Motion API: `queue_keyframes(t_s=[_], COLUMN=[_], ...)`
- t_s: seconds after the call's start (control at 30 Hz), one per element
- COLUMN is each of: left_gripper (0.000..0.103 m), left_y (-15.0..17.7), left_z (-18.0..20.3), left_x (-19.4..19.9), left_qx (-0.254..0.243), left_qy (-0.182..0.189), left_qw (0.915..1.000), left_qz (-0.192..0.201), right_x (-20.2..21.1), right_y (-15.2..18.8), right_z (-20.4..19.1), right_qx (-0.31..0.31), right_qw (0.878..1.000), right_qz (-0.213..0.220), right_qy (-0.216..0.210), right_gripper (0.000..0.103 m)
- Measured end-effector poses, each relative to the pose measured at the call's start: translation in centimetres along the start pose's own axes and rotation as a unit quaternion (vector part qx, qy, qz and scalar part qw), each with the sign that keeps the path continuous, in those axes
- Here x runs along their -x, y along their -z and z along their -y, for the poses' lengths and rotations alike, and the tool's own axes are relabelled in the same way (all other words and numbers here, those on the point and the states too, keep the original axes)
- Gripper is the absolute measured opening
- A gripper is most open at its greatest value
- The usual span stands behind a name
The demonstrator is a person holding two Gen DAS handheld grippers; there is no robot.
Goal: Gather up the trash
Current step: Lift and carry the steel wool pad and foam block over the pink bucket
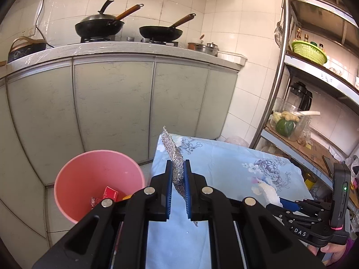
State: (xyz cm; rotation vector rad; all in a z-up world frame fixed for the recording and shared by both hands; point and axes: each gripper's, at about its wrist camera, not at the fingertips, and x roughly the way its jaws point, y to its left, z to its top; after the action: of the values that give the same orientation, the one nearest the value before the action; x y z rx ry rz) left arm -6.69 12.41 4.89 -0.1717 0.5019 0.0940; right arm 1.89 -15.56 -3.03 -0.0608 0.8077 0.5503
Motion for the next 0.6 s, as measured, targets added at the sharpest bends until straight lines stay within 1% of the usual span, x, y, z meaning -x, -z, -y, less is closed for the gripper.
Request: queue_keyframes(t_s=[0.4,0.6], left_gripper=[0.009,0.009], left_y=[0.1,0.2], left_z=[-4.3,-6.7], left_x=[1.1,1.1], left_qx=[0.028,0.044], left_qy=[-0.037,-0.054], left_qw=[0.9989,0.9975], left_qz=[0.01,0.009], right_x=[-2.1,-3.2], right_y=[-2.0,-3.3], right_z=[-5.3,-7.9], right_qx=[0.059,0.085], right_qw=[0.998,0.995], right_qz=[-0.008,-0.009], right_qy=[-0.03,-0.046], right_gripper=[0.03,0.03])
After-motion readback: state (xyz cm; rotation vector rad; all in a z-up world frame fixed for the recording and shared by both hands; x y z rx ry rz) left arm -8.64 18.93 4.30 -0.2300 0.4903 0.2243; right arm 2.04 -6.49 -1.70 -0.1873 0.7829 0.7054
